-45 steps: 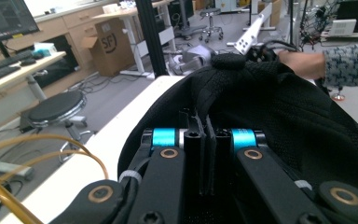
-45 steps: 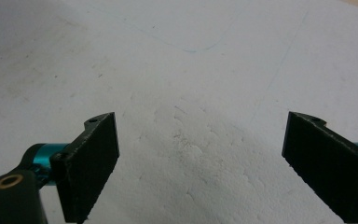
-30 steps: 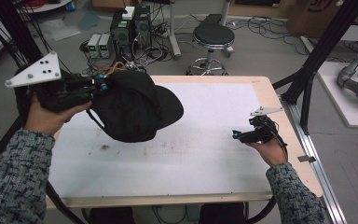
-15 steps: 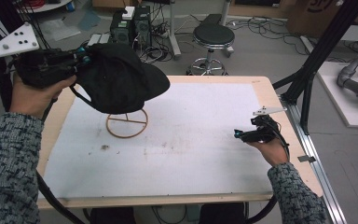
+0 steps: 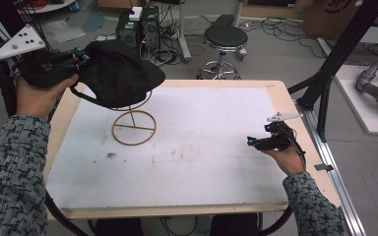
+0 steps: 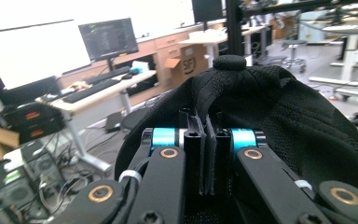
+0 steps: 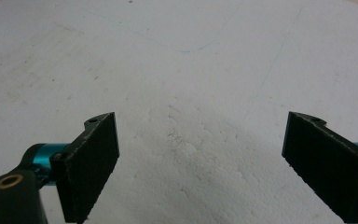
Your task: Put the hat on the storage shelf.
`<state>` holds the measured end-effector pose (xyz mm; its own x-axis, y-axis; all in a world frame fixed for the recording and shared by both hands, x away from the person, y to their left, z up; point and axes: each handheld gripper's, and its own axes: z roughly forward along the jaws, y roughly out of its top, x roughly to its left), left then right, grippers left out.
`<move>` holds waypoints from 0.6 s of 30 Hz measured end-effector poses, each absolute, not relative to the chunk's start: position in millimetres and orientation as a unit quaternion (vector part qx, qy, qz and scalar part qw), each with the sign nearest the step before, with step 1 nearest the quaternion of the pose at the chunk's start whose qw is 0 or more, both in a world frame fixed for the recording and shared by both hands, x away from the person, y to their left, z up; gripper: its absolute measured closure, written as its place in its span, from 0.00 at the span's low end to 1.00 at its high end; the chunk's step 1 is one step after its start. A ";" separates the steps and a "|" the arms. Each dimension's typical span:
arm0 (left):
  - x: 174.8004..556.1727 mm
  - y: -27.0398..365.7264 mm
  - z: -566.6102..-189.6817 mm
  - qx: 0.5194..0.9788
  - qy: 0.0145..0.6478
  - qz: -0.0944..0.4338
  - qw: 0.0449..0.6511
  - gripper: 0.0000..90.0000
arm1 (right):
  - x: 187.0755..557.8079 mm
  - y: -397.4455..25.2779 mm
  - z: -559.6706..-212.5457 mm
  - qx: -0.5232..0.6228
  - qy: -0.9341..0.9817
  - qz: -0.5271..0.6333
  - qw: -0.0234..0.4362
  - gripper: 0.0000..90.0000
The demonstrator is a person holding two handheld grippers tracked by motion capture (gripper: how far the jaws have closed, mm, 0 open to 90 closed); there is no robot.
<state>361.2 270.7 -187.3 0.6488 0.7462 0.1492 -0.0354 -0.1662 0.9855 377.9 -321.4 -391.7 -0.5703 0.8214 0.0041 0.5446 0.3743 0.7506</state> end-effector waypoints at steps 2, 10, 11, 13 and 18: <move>362.6 271.5 -191.4 0.686 0.264 0.331 0.592 0.97 | 377.7 -320.9 -391.7 0.422 0.809 0.363 0.189 0.12; 366.5 264.6 -208.6 0.707 0.271 0.339 0.559 0.97 | 377.6 -319.2 -392.2 0.419 0.811 0.364 0.188 0.12; 366.5 262.9 -211.6 0.708 0.272 0.339 0.557 0.97 | 377.5 -319.5 -392.1 0.417 0.812 0.363 0.189 0.12; 366.9 261.5 -216.7 0.716 0.274 0.343 0.543 0.97 | 377.1 -319.7 -392.2 0.419 0.811 0.363 0.188 0.12; 366.5 260.5 -229.4 0.727 0.280 0.343 0.525 0.97 | 376.6 -320.6 -392.2 0.419 0.810 0.363 0.188 0.12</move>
<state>366.5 260.5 -229.4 0.6079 0.7674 0.2037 0.0472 -0.2911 0.9555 376.6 -320.6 -392.2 -0.5772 0.8166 -0.0001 0.5429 0.3839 0.7470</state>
